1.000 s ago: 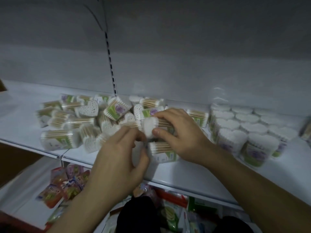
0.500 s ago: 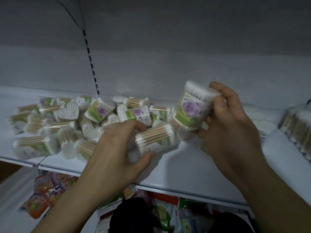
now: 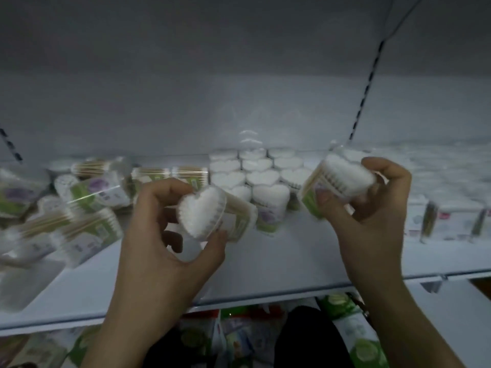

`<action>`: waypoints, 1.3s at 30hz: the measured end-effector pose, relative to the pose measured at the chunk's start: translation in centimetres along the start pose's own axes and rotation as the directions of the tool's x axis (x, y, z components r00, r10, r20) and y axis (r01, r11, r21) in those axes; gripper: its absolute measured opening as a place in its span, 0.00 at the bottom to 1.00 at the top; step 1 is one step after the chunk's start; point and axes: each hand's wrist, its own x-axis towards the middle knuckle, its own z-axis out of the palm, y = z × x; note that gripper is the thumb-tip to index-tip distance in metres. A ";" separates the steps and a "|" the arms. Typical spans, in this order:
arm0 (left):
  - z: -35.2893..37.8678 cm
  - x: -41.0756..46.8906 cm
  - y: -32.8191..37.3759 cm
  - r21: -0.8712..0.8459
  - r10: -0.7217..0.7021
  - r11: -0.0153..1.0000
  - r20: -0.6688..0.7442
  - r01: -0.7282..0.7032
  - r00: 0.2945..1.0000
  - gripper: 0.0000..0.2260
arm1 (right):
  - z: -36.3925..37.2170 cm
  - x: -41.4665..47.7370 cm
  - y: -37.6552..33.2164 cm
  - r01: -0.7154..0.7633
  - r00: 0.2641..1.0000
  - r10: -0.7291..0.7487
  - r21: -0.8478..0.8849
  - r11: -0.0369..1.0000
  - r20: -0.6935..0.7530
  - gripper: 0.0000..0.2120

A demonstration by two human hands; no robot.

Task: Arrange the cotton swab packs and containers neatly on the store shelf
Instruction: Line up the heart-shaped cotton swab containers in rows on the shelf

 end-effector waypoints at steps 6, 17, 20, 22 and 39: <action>2.1 -0.9 -1.1 0.122 0.004 0.993 0.032 -0.008 0.999 0.20 | -2.1 -0.1 3.7 -0.147 0.984 0.162 -0.181 0.972 0.074 0.24; 3.3 -1.6 -2.5 0.157 -0.053 0.987 0.062 0.042 0.997 0.25 | -1.7 0.3 5.2 -0.143 0.973 0.202 -0.391 0.909 0.113 0.28; 3.2 -1.6 -2.7 0.146 -0.075 0.987 0.065 0.065 0.995 0.27 | -1.3 0.6 5.6 -0.135 0.976 0.194 -0.421 0.897 0.099 0.29; 3.1 -1.7 -2.9 0.140 -0.083 0.988 0.074 0.073 0.994 0.28 | -1.2 0.7 5.7 -0.123 0.978 0.184 -0.427 0.896 0.102 0.30; -4.8 -4.3 -2.7 0.218 -0.086 0.968 -0.175 0.124 0.981 0.24 | 13.3 3.4 -0.1 0.637 0.620 0.068 -0.552 0.538 0.781 0.18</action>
